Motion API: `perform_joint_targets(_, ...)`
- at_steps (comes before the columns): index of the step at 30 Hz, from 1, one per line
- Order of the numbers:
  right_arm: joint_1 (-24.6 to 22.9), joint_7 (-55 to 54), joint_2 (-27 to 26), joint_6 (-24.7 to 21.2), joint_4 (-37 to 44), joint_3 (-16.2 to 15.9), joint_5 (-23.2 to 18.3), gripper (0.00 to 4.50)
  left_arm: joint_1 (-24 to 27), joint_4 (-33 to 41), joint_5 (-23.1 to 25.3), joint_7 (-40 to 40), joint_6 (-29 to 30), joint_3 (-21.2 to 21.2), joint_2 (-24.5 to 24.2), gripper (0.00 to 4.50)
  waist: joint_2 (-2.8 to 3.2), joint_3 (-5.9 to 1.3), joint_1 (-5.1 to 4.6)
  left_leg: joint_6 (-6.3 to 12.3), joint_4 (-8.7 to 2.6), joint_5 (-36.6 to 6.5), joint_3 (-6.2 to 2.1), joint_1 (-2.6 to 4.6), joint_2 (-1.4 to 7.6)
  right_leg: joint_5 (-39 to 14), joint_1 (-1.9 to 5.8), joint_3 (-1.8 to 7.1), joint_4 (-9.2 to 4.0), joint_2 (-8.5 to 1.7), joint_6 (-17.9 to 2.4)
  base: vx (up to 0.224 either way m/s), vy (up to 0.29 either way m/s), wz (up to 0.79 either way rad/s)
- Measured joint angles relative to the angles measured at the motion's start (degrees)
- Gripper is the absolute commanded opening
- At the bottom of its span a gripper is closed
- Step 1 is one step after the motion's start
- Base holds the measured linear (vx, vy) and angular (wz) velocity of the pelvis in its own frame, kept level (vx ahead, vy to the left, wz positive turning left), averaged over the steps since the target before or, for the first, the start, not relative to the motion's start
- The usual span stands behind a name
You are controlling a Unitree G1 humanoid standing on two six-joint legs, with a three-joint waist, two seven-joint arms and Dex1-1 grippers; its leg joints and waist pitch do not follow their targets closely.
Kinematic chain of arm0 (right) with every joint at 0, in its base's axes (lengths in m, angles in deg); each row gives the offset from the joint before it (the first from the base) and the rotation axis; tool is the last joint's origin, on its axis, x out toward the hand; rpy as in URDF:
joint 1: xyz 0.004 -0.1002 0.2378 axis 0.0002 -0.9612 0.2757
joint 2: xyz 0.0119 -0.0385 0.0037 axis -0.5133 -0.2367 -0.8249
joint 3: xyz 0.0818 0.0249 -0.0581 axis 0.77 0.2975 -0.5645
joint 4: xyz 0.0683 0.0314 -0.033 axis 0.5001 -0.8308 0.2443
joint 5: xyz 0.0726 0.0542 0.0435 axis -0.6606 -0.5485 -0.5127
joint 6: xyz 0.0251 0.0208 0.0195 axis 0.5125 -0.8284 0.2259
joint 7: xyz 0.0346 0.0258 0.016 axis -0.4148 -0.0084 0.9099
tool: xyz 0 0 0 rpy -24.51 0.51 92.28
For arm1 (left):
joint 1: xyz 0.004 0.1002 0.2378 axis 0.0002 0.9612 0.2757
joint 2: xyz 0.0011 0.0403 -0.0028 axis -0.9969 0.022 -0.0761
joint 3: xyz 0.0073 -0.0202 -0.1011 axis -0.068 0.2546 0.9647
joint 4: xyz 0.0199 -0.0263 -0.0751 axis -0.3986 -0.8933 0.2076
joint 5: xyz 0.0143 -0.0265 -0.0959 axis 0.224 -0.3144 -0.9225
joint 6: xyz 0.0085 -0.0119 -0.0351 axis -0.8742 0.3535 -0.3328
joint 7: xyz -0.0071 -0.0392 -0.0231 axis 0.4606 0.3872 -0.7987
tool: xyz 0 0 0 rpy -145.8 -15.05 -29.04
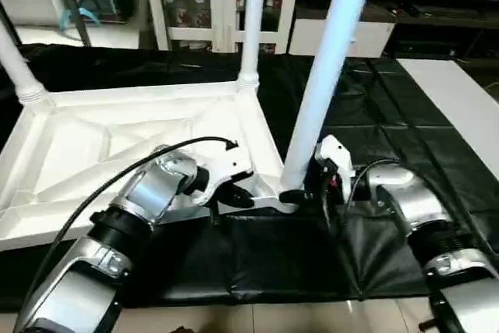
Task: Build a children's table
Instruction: Rotate leg to tighten
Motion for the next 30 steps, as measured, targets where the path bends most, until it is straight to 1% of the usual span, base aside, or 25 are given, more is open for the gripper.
perform_joint_targets(2, -0.31, -4.86, -1.95, -0.52, -0.38, 1.56, -0.51, 2.65, -0.6, -1.53, 0.32, 2.08, 0.08, 0.86, 0.74, 0.0, 0.0, 0.0, -0.49, 0.0, 0.0, 0.0, -0.02, -0.02, -0.01, -0.07, -0.01, 0.0, 0.0, 0.0, 0.13, 0.0, 0.0, 0.0)
perform_joint_targets(4, -0.99, -10.16, -3.87, -0.63, -0.37, 3.24, -0.82, 2.65, -1.24, -3.59, 0.54, 4.69, 0.04, 1.78, 2.15, 0.0, -0.05, -0.02, -0.63, -0.01, 0.0, 0.0, -0.04, 0.01, -0.01, -0.08, 0.0, 0.0, -0.01, 0.01, 0.15, 0.0, 0.0, 0.0)
perform_joint_targets(7, -1.22, -22.88, -8.79, -1.37, -0.42, 6.51, -0.71, 2.65, -3.57, -8.71, 0.66, 10.63, -0.32, 3.41, 5.02, 0.0, -0.08, -0.03, -1.03, -0.01, 0.0, 0.01, -0.08, 0.03, -0.03, -0.08, -0.02, -0.01, -0.04, 0.02, 0.16, 0.0, 0.0, 0.0)
perform_joint_targets(8, -0.49, -30.7, -11.39, -1.67, -1.06, 7.91, -0.5, 2.65, -4.93, -11.47, 1.08, 14.24, -0.46, 4.28, 6.77, 0.0, -0.09, -0.02, -1.34, -0.02, 0.03, 0.01, -0.08, 0.04, -0.03, -0.09, -0.04, -0.01, -0.04, 0.02, 0.16, 0.0, 0.0, 0.0)
perform_joint_targets(10, 1.07, -37.93, -13.69, -1.87, -2.39, 8.68, 0.07, 2.65, -5.93, -13.5, 1.52, 17.69, -0.7, 4.84, 8.37, 0.0, -0.09, -0.02, -1.78, -0.02, 0.02, 0.01, -0.13, 0.03, -0.05, -0.1, -0.08, -0.01, -0.13, 0.01, 0.18, 0.0, 0.0, 0.0)
perform_joint_targets(12, 2.31, -45.07, -15.64, -1.74, -3.37, 9.51, 0.39, 2.65, -7.03, -15.56, 1.58, 21.28, -1.7, 4.94, 9.97, 0.0, -0.1, -0.02, -1.92, -0.02, 0.02, 0.0, -0.17, 0.03, -0.06, -0.09, -0.13, -0.03, -0.23, 0.01, 0.18, 0.0, 0.0, 0.0)
perform_joint_targets(16, 4.16, -59.08, -20.2, -0.62, -4.7, 11.46, 1.86, 2.64, -8.98, -19.16, 1.81, 26.51, -3.66, 5.44, 12.27, 0.0, -0.1, -0.02, -1.89, -0.03, -0.15, -0.01, -0.08, -0.08, -0.09, 0.03, -0.24, 0.0, -0.24, 0.01, -0.01, 0.0, 0.0, 0.0)
perform_joint_targets(18, 4.65, -64.52, -21.71, -0.06, -4.74, 11.92, 2.65, 2.64, -9.55, -20.42, 1.94, 27.89, -4.86, 5.8, 12.85, 0.0, -0.1, -0.02, -1.6, -0.04, -0.39, -0.01, -0.04, -0.26, -0.1, 0.03, -0.4, -0.01, -0.31, 0.01, 0.0, 0.0, 0.0, 0.0)
perform_joint_targets(21, 4.61, -69.23, -23.05, 1.9, -4.74, 12.11, 3.91, 2.64, -10.39, -22.04, 1.94, 28.54, -6.46, 6.41, 13.5, 0.0, -0.1, -0.02, -0.76, -0.02, -0.51, 0.0, 0.09, -0.62, -0.1, 0.0, -0.79, -0.03, -0.35, 0.03, 0.04, 0.0, 0.0, 0.0)
perform_joint_targets(22, 4.61, -69.77, -23.32, 2.28, -4.74, 12.18, 4.0, 2.64, -10.51, -22.3, 1.92, 28.54, -6.79, 6.53, 13.6, 0.0, -0.1, -0.02, -0.6, 0.04, -0.51, 0.04, 0.1, -0.77, -0.1, 0.0, -0.92, -0.03, -0.34, 0.03, 0.04, 0.0, 0.0, 0.0)
perform_joint_targets(24, 4.26, -69.85, -23.85, 3.39, -4.76, 12.36, 3.97, 2.64, -10.79, -22.83, 1.81, 28.53, -7.24, 6.48, 13.7, 0.0, -0.1, -0.02, -0.4, 0.23, -0.5, 0.15, 0.14, -0.85, -0.09, 0.0, -0.99, -0.03, -0.34, 0.03, 0.03, 0.0, 0.0, 0.0)
perform_joint_targets(25, 4.1, -69.49, -23.81, 3.78, -4.75, 12.39, 3.98, 2.99, -10.84, -23.07, 1.76, 28.52, -7.51, 6.46, 13.73, 0.0, -0.09, -0.01, -0.34, 0.23, -0.5, 0.15, 0.14, -0.86, -0.09, 0.0, -1.0, -0.03, -0.34, 0.03, 0.03, 0.0, 0.0, 0.0)
perform_joint_targets(26, 3.43, -68.58, -23.49, 4.81, -4.62, 12.29, 4.08, 3.2, -10.89, -23.4, 1.67, 28.43, -7.99, 6.39, 13.79, 0.0, -0.07, 0.0, -0.25, 0.2, -0.49, 0.13, 0.14, -0.86, -0.09, 0.0, -0.99, -0.03, -0.35, 0.03, 0.03, 0.0, 0.0, 0.0)
perform_joint_targets(27, 3.13, -68.16, -23.25, 5.24, -4.44, 12.04, 4.35, 3.34, -10.89, -23.45, 1.66, 28.41, -8.16, 6.37, 13.8, 0.0, -0.06, 0.01, -0.25, 0.18, -0.48, 0.12, 0.14, -0.88, -0.09, 0.0, -0.99, -0.03, -0.35, 0.03, 0.03, 0.0, 0.0, 0.0)
perform_joint_targets(28, 2.55, -67.66, -22.77, 5.92, -3.44, 11.72, 4.63, 3.34, -10.89, -23.64, 1.67, 28.41, -8.39, 6.39, 13.79, 0.0, -0.04, 0.02, -0.26, 0.12, -0.47, 0.08, 0.14, -0.86, -0.09, 0.01, -0.98, -0.03, -0.35, 0.03, 0.03, 0.0, 0.0, 0.0)
perform_joint_targets(30, 2.13, -66.59, -22.39, 6.89, -0.28, 11.01, 4.8, 3.54, -10.97, -24.12, 1.75, 28.47, -8.76, 6.45, 13.6, 0.0, -0.04, 0.02, -0.36, 0.07, -0.42, 0.05, 0.13, -0.81, -0.09, 0.02, -0.92, -0.03, -0.33, 0.03, 0.01, 0.0, 0.0, 0.0)
